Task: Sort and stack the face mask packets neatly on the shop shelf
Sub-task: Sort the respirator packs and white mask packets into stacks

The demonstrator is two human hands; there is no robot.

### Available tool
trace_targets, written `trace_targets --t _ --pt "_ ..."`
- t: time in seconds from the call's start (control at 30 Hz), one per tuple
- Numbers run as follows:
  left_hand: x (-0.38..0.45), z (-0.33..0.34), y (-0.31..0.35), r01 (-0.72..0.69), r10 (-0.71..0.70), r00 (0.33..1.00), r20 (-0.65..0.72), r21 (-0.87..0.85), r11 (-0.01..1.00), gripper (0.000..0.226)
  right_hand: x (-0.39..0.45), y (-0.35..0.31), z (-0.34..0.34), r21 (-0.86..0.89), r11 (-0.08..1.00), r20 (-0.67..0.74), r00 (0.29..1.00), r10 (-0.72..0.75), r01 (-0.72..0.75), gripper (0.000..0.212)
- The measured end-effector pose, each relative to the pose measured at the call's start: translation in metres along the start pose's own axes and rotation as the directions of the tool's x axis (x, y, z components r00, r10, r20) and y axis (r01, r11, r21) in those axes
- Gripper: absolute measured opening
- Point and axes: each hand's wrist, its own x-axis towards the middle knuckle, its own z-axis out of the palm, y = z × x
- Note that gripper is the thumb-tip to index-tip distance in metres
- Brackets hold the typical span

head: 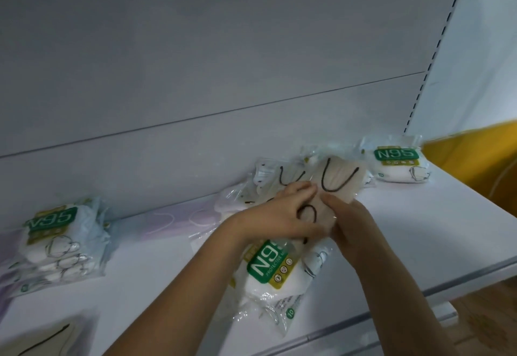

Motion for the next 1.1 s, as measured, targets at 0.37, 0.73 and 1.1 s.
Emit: trace_targets --t 0.37,0.73,1.1 --pt "0.042 -0.003 -0.055 0.409 -0.360 0.730 -0.581 -0.052 0.911 0.068 0.006 -0.007 -0.048 -0.112 0.991 -0.399 0.910 -0.116 0.077 0.013" --pt "0.000 -0.013 0.008 -0.149 -0.094 0.865 -0.493 -0.431 0.890 0.009 -0.004 -0.018 -0.011 0.057 0.989 0.112 0.983 -0.145 0.139 0.038" --pt "-0.004 0.012 -0.076 0.278 -0.202 0.690 -0.695 -0.004 0.961 0.009 0.002 -0.012 -0.076 -0.116 0.978 -0.329 0.923 -0.201 0.171 0.010"
